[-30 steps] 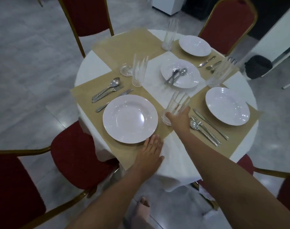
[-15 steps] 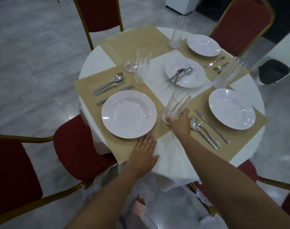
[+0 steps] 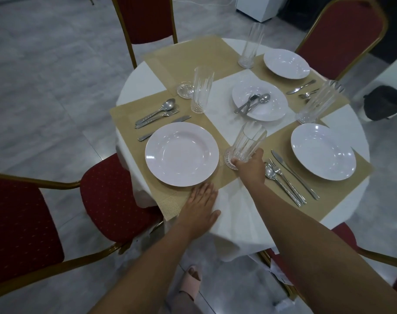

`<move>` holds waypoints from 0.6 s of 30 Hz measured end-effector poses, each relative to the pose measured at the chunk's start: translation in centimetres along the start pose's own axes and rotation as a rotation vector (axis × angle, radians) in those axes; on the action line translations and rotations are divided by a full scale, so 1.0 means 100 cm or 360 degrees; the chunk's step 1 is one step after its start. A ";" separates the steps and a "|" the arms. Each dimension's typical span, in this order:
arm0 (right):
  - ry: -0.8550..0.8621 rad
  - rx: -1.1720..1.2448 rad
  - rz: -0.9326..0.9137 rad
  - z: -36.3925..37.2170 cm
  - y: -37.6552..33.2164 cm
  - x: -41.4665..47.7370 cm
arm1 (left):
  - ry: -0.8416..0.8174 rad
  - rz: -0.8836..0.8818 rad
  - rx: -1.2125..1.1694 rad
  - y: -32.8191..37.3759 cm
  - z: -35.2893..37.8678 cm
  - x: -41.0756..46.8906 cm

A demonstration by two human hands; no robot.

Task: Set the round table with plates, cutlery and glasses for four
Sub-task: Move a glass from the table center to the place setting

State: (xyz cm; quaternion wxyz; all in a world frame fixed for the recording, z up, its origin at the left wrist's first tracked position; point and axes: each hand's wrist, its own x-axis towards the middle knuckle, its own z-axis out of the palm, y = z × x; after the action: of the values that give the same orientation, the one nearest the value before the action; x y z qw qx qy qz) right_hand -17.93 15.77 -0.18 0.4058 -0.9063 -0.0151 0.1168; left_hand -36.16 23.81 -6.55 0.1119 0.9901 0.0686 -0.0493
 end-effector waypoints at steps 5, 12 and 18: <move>0.0011 -0.0023 -0.0007 -0.001 -0.002 -0.003 | -0.0055 0.0024 -0.0006 0.000 -0.006 0.002; -0.0018 -0.0008 -0.0054 -0.004 -0.005 -0.016 | -0.0232 0.0019 -0.0016 -0.002 -0.017 0.003; 0.0015 -0.0139 -0.0059 -0.014 -0.001 -0.055 | -0.0272 0.0017 -0.0029 -0.009 -0.028 -0.018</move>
State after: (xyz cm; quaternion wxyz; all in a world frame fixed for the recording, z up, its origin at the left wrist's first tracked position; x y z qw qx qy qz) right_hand -22.91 14.16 1.93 0.3680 -0.9233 -0.0352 0.1042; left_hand -37.80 25.11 -3.84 0.1268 0.9816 0.0539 -0.1323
